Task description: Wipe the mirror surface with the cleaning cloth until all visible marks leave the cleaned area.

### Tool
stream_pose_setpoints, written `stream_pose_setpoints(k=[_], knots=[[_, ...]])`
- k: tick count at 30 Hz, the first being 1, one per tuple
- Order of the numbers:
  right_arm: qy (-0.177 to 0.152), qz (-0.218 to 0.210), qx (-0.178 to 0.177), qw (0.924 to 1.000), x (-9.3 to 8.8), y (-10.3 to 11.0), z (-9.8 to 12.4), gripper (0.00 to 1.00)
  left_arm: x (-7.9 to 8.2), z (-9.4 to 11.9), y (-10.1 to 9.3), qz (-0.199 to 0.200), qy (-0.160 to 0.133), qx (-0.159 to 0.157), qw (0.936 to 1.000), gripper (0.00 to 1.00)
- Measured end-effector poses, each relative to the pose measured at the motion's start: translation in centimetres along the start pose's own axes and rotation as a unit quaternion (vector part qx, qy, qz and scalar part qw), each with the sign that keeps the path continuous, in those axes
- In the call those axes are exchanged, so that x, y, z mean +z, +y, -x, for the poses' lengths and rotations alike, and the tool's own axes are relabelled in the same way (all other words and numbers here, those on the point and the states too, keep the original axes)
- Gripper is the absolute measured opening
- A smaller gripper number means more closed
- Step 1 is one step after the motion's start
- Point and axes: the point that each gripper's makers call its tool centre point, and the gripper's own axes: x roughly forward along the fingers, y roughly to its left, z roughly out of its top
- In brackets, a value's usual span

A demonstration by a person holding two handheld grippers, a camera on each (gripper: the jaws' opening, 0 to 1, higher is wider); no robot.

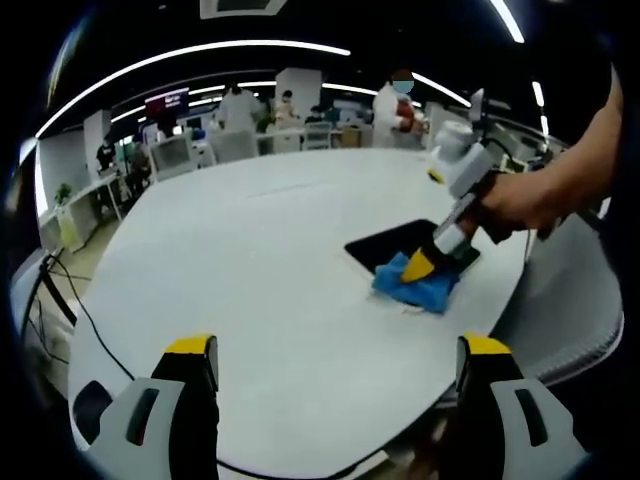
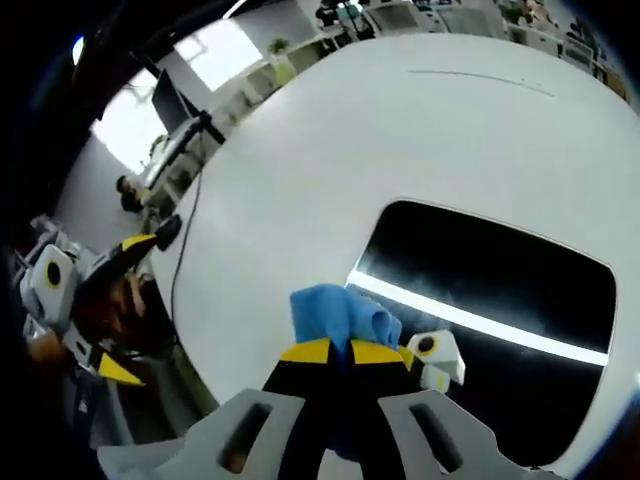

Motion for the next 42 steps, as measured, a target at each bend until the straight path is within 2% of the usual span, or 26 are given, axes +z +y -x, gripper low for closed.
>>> stream_pose_setpoints(k=[15,27,32,42], knots=[[-0.006,-0.001,-0.010,0.9999,1.5,-0.6,-0.5,0.00,0.3,0.0,0.3,0.005,-0.007,-0.001,1.0000,0.99],[-0.021,-0.009,-0.019,0.9996,3.3,-1.8,-1.0,0.00,-0.3,0.2,0.2,0.004,0.003,-0.004,1.0000,0.99],[-0.025,-0.030,-0.018,0.9991,3.8,-2.1,-1.1,0.00,-0.4,0.3,0.3,0.003,0.003,-0.002,1.0000,0.99],[-0.029,-0.027,-0.023,0.9990,5.1,-2.8,-1.4,0.00,-0.7,0.5,0.5,0.007,0.007,0.001,0.9999,0.99]])
